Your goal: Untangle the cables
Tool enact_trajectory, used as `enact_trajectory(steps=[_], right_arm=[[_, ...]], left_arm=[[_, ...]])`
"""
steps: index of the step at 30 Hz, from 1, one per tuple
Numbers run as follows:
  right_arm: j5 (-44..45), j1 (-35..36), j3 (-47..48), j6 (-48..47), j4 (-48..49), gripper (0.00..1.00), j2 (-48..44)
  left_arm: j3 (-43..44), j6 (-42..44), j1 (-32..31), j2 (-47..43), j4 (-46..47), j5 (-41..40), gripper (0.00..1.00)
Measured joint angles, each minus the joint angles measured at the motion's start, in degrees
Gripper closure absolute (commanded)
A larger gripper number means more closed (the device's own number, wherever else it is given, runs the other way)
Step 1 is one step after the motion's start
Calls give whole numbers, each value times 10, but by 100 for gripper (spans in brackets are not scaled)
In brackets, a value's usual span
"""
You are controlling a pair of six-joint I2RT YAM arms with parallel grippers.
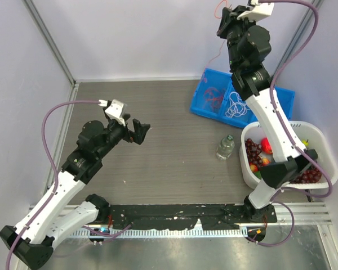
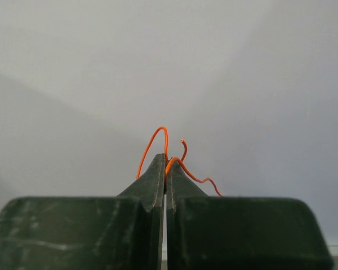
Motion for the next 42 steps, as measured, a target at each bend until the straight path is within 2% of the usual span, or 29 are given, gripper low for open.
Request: enact_trajectory(steps=[9, 15, 22, 28, 37, 42], right_arm=[[-12, -52, 31, 1, 6, 99, 113], [-34, -63, 157, 0, -29, 99, 178], [-57, -71, 282, 2, -21, 99, 184], [-70, -92, 267, 13, -6, 99, 169], [-78, -115, 146, 33, -8, 99, 169], [-82, -120, 144, 40, -13, 99, 169]], left_arm=[[-5, 20, -6, -5, 1, -26, 5], [-6, 28, -8, -2, 1, -33, 3], [-8, 29, -8, 4, 1, -38, 0], [-9, 29, -8, 6, 1, -43, 0], [-9, 29, -8, 6, 1, -44, 0], [-12, 30, -8, 7, 1, -44, 0]])
